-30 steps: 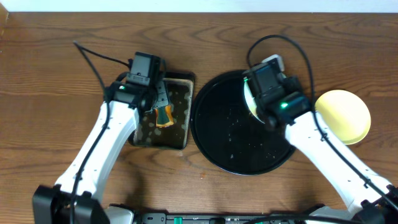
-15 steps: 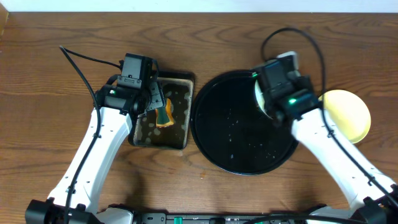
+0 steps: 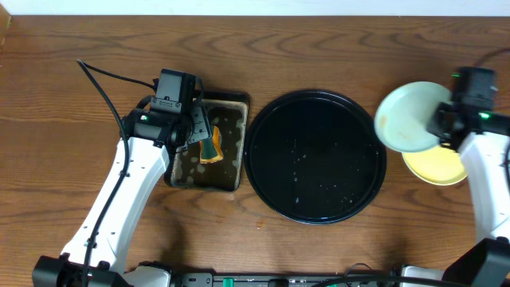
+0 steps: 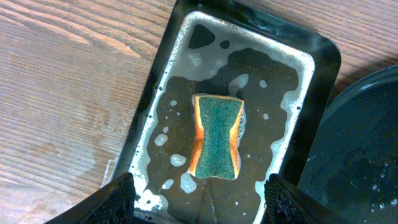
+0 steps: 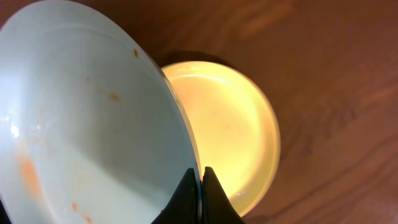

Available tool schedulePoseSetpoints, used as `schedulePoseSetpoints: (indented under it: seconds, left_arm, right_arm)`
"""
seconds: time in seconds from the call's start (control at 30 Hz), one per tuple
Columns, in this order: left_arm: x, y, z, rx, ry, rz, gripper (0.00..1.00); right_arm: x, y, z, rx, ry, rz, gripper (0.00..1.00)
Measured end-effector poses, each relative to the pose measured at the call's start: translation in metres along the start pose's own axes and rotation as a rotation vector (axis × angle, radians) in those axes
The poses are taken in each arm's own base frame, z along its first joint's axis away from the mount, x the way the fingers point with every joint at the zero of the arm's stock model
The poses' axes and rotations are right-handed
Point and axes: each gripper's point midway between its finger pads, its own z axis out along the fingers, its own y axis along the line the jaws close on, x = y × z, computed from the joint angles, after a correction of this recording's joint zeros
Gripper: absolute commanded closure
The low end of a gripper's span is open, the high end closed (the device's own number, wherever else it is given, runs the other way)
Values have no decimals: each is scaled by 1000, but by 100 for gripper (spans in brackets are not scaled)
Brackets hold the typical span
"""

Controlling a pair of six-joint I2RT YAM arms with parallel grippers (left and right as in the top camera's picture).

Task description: Clean dirty plates on tray and stack at the side

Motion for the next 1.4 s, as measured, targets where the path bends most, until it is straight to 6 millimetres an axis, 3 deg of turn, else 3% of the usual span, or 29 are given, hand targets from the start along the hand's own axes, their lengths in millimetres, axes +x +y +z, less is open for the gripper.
schedulePoseSetpoints:
  seconds: [0.27, 0.47, 0.57, 0.67, 0.73, 0.83, 1.03, 1.27, 1.3, 1.4]
  left_arm:
    - [1, 0, 1, -1, 2, 0, 32]
    - [3, 1, 2, -3, 7, 1, 32]
    - [3, 1, 2, -4, 8, 1, 32]
    - [3, 1, 2, -4, 8, 1, 32]
    - [3, 1, 2, -4, 8, 1, 32]
    - [3, 1, 2, -4, 8, 12, 32]
    - [3, 2, 2, -5, 8, 40, 22]
    - [9, 23, 3, -14, 69, 2, 21]
    - [12, 27, 3, -16, 86, -2, 21]
    - [26, 39, 2, -32, 157, -7, 20]
  right_arm:
    - [-2, -66, 18, -1, 59, 229, 99]
    - [11, -80, 42, -23, 140, 293, 97]
    - [20, -75, 55, -46, 191, 298, 87]
    - [29, -70, 63, -66, 238, 300, 69]
    - [32, -65, 64, -91, 256, 304, 64]
    - [31, -52, 63, -164, 265, 293, 58]
    - [29, -16, 48, -371, 274, 227, 49]
    - [34, 49, -15, -521, 191, -90, 30]
    - [38, 59, -24, -533, 184, -143, 1]
    - [55, 77, -38, -553, 206, -252, 1]
